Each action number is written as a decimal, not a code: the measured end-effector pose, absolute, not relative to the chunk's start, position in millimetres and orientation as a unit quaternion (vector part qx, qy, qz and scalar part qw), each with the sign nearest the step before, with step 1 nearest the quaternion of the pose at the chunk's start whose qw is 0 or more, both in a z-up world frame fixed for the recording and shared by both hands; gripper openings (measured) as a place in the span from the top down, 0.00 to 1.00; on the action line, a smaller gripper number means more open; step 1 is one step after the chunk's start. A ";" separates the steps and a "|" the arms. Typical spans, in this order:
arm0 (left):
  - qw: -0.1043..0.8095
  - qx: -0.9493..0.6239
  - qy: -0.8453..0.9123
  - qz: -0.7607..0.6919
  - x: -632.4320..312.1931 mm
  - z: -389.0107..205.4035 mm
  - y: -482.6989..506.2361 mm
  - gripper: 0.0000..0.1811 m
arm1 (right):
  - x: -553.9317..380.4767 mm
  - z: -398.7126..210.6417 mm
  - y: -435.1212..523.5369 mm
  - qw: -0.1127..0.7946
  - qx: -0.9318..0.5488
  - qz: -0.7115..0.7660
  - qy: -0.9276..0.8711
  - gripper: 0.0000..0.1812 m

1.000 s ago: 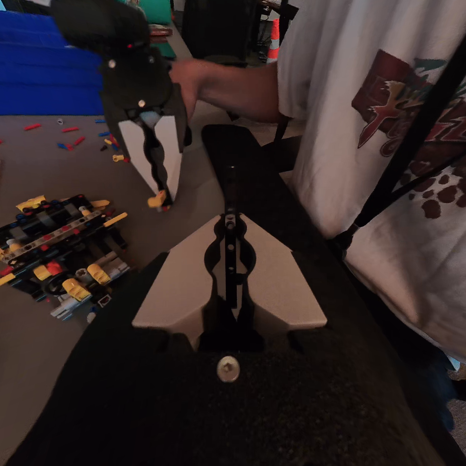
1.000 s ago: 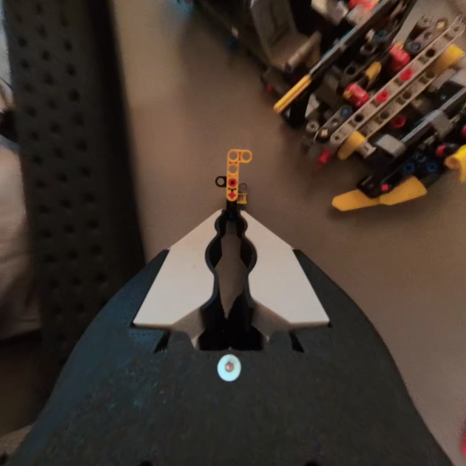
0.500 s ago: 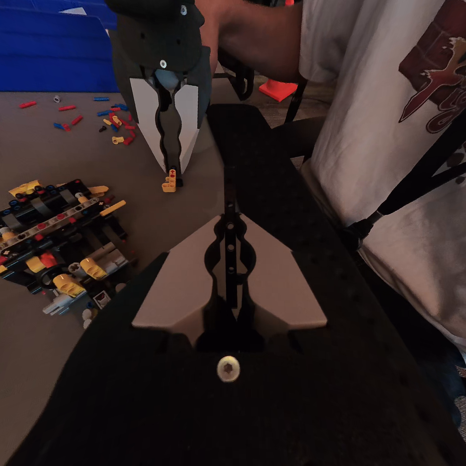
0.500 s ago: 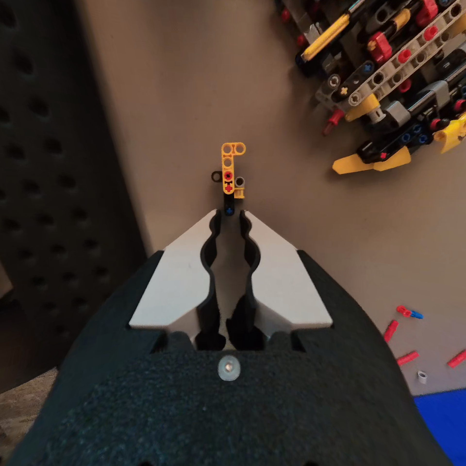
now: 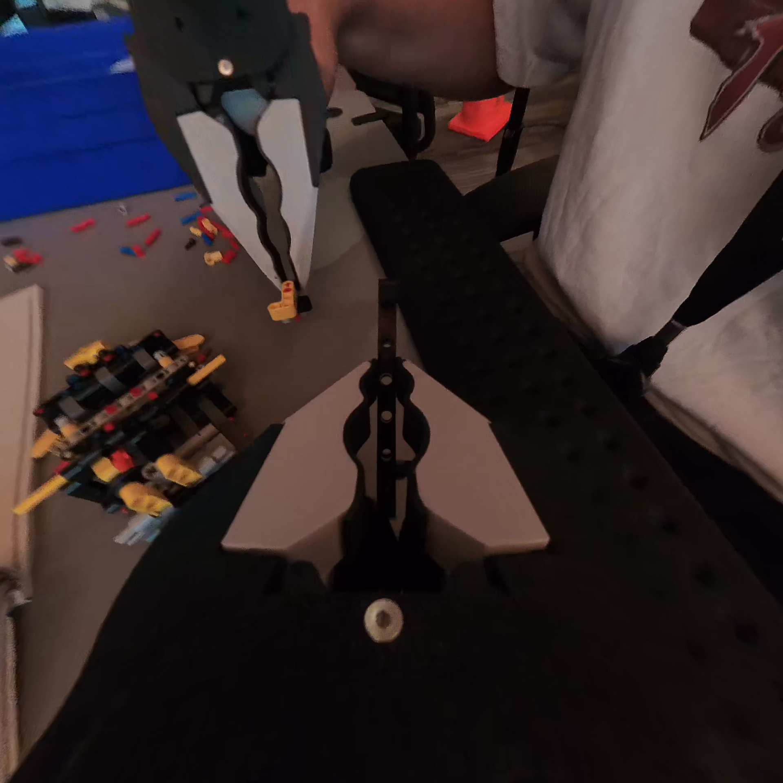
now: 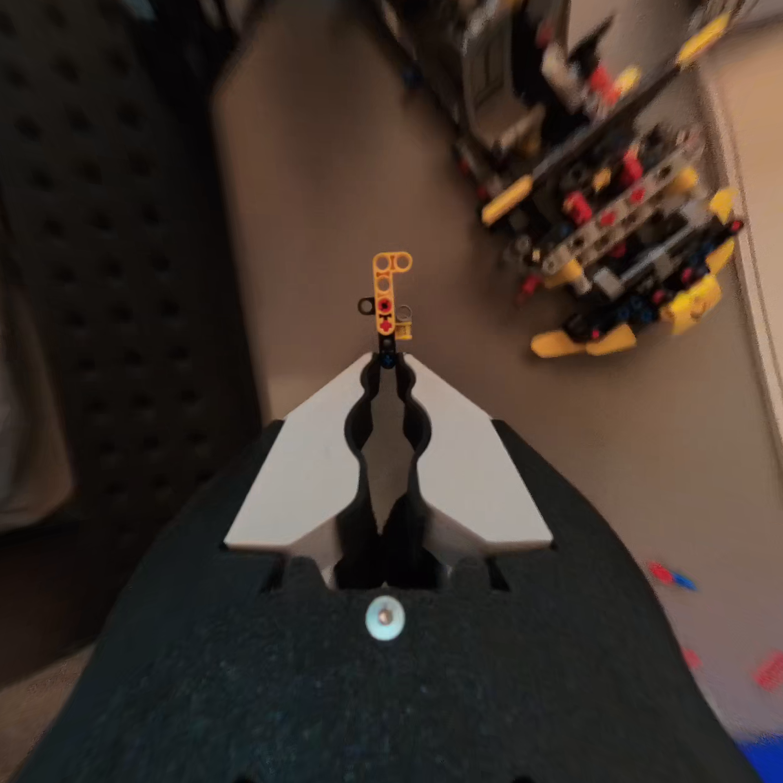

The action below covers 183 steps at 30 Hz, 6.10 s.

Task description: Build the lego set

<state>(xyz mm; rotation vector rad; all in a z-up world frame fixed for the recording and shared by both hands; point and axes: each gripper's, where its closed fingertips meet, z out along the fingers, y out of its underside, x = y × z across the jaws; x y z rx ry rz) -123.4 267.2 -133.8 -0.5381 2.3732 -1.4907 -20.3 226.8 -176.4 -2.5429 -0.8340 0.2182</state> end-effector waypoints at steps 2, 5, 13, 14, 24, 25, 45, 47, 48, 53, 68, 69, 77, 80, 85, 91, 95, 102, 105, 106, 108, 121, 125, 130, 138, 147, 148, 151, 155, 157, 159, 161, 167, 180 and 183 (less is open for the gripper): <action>0.176 -0.157 0.824 -0.515 -124.7 -129.3 263.7 0.95 | -45.9 -147.0 239.8 0.318 -0.888 0.199 -0.265 0.96; 0.159 -0.129 0.804 -0.558 -135.6 -113.8 254.2 0.95 | -93.4 -91.1 250.5 0.425 -0.769 0.432 -0.203 0.96; 0.174 -0.071 0.785 -0.591 -151.0 -95.1 246.3 0.95 | -138.5 -83.0 256.7 0.411 -0.676 0.576 -0.204 0.96; 0.173 -0.069 0.788 -0.586 -151.4 -96.5 245.6 0.95 | -139.9 -81.6 255.4 0.407 -0.670 0.585 -0.206 0.96; 0.132 -0.069 0.787 -0.599 -156.6 -100.5 242.5 0.95 | -148.9 -85.2 248.3 0.378 -0.661 0.607 -0.229 0.96; 0.128 -0.070 0.786 -0.601 -157.0 -100.4 242.8 0.95 | -149.2 -84.7 247.7 0.375 -0.658 0.612 -0.229 0.96; 0.011 -0.103 0.775 -0.624 -166.3 -100.5 242.1 0.95 | -158.0 -84.7 245.6 0.329 -0.642 0.653 -0.231 0.96; 0.007 -0.099 0.779 -0.619 -167.7 -103.8 241.6 0.95 | -160.5 -87.8 245.2 0.322 -0.641 0.659 -0.227 0.96; 0.010 -0.097 0.777 -0.621 -167.8 -102.8 241.8 0.95 | -161.3 -87.1 245.3 0.322 -0.636 0.666 -0.222 0.96; 0.019 -0.093 0.781 -0.618 -168.3 -100.3 242.7 0.95 | -163.7 -84.4 245.8 0.332 -0.623 0.675 -0.216 0.97; -0.017 -0.137 0.752 -0.645 -157.6 -96.7 251.1 0.95 | -153.5 -81.0 255.0 0.429 -0.645 0.600 -0.198 0.96; -0.017 -0.141 0.749 -0.647 -156.0 -96.5 253.4 0.95 | -151.7 -80.8 257.3 0.432 -0.645 0.602 -0.185 0.96; -0.051 -0.148 0.724 -0.672 -155.4 -91.4 254.3 0.95 | -150.6 -77.0 260.5 0.398 -0.618 0.664 -0.136 0.96; -0.053 -0.161 0.717 -0.676 -151.7 -89.8 256.3 0.95 | -146.6 -75.1 262.8 0.394 -0.610 0.676 -0.124 0.96; -0.091 -0.214 0.684 -0.692 -145.6 -82.8 257.7 0.96 | -131.5 -71.9 268.4 0.410 -0.615 0.661 -0.133 0.96; -0.020 -0.319 0.799 -0.509 -143.3 -143.5 254.1 0.95 | -87.3 -88.4 288.6 0.495 -0.690 0.515 -0.120 0.96; 0.074 -0.353 0.854 -0.375 -132.9 -180.7 264.6 0.95 | -77.9 -94.1 291.2 0.515 -0.708 0.468 -0.116 0.96; 0.121 -0.369 0.845 -0.369 -117.1 -196.4 264.7 0.94 | -83.5 -97.4 286.0 0.506 -0.712 0.472 -0.116 0.96; 0.117 -0.358 0.833 -0.405 -120.4 -189.2 255.8 0.84 | -85.6 -97.5 285.1 0.502 -0.712 0.478 -0.119 0.96; 0.118 -0.355 0.827 -0.420 -122.1 -184.6 254.2 0.83 | -85.2 -96.4 284.9 0.502 -0.710 0.480 -0.118 0.96; 0.124 -0.345 0.812 -0.455 -126.8 -173.6 253.7 0.80 | -83.2 -93.2 284.5 0.505 -0.705 0.485 -0.115 0.96; 0.336 -0.325 0.520 -0.715 -143.7 -24.5 282.6 0.81 | -70.1 -79.7 283.4 0.522 -0.682 0.504 -0.094 0.96; 0.347 -0.368 0.656 -0.560 -122.7 -71.0 277.6 0.83 | -68.9 -81.0 284.3 0.519 -0.682 0.507 -0.089 0.96; 0.205 -0.361 0.821 -0.392 -123.5 -148.3 263.7 0.78 | -69.5 -80.0 283.8 0.518 -0.681 0.509 -0.090 0.96; 0.103 -0.383 0.846 -0.356 -116.2 -201.4 267.8 0.79 | -66.1 -75.0 280.3 0.526 -0.677 0.507 -0.091 0.97; 0.074 -0.360 0.855 -0.364 -124.4 -197.2 254.8 0.95 | -66.5 -76.4 280.2 0.529 -0.682 0.495 -0.100 0.96; 0.055 -0.372 0.834 -0.403 -125.8 -184.0 247.8 0.95 | -67.1 -76.0 279.7 0.530 -0.682 0.492 -0.106 0.96; -0.003 -0.414 0.755 -0.508 -128.0 -139.0 238.5 0.95 | -71.3 -78.3 276.7 0.510 -0.689 0.499 -0.126 0.97; -0.055 -0.385 0.674 -0.628 -145.1 -96.4 237.8 0.95 | -91.2 -69.0 269.5 0.460 -0.643 0.600 -0.123 0.97; -0.021 -0.333 0.660 -0.673 -150.1 -81.4 242.6 0.95 | -108.7 -57.5 263.9 0.427 -0.600 0.664 -0.129 0.97; 0.039 -0.274 0.670 -0.689 -153.8 -71.9 247.6 0.95 | -125.1 -46.3 259.3 0.416 -0.573 0.686 -0.171 0.97; 0.120 -0.245 0.709 -0.651 -149.1 -82.0 253.3 0.95 | -137.1 -42.4 260.8 0.402 -0.581 0.672 -0.221 0.96; 0.374 -0.157 0.748 -0.525 -144.3 -86.5 260.6 0.95 | -144.7 -50.1 262.8 0.339 -0.573 0.673 -0.322 0.96; 0.333 -0.144 0.758 -0.542 -161.8 -95.6 251.1 0.95 | -159.5 -83.5 260.4 0.293 -0.614 0.644 -0.351 0.96; 0.331 -0.144 0.757 -0.544 -162.4 -95.2 251.4 0.95 | -162.6 -79.7 259.5 0.289 -0.602 0.658 -0.347 0.96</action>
